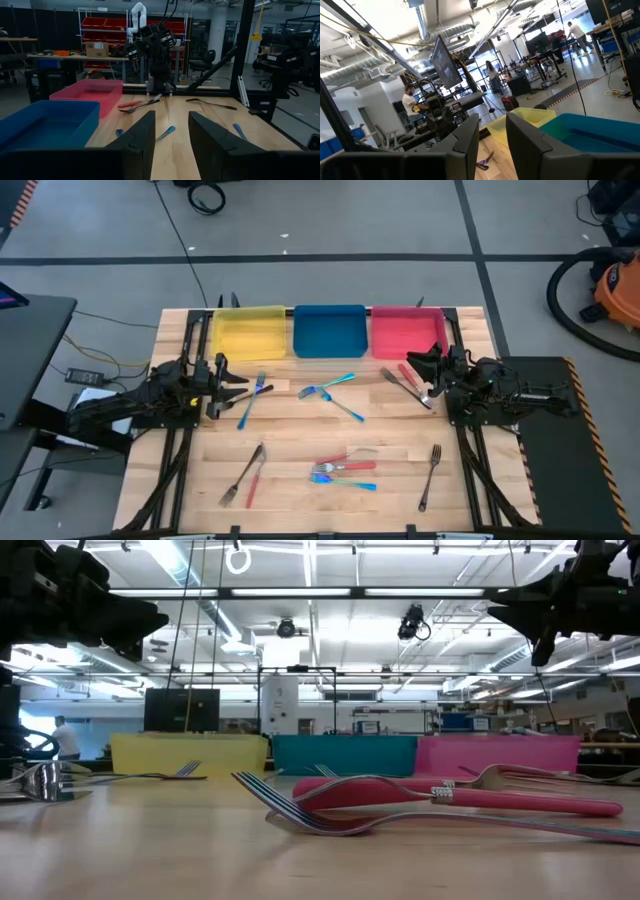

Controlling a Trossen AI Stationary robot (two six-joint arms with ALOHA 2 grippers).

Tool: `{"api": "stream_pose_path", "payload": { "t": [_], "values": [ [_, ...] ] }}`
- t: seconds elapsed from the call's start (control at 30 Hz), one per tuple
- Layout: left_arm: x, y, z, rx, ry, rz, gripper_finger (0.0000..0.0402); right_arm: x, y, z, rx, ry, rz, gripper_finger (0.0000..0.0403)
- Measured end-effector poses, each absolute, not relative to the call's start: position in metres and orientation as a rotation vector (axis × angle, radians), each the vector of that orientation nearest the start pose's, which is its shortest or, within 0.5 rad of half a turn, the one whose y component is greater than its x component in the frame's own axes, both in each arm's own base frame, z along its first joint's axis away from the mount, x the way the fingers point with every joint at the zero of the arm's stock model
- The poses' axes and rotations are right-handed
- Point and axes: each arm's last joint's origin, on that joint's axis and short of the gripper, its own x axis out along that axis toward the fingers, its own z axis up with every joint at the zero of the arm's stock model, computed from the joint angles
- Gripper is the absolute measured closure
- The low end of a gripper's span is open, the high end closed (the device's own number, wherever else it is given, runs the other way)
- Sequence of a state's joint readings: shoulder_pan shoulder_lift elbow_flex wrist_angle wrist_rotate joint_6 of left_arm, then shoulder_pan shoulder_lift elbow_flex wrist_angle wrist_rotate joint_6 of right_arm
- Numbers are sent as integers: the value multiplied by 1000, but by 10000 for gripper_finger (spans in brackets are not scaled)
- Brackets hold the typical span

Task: Sort silverware by color (type)

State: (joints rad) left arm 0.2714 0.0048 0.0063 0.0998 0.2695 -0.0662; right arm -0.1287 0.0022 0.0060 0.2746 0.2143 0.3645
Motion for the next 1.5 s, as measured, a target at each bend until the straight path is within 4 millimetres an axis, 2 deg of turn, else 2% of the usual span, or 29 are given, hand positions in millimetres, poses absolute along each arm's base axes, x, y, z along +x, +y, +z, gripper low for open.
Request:
{"api": "stream_pose_path", "payload": {
  "t": [0.67, 0.9, 1.1, 1.5],
  "values": [
    [95, 18, 176, -41, -110, -2, 283, 92, -18, 191, 370, -339, -286, 297],
    [95, 19, 176, -200, -109, 0, 283, 92, -18, 191, 370, -339, -286, 297],
    [95, 19, 175, -90, -100, 11, 283, 92, -18, 192, 370, -339, -286, 297],
    [95, 19, 175, -121, -98, 17, 283, 92, -18, 191, 370, -339, -286, 297]
  ]
}}
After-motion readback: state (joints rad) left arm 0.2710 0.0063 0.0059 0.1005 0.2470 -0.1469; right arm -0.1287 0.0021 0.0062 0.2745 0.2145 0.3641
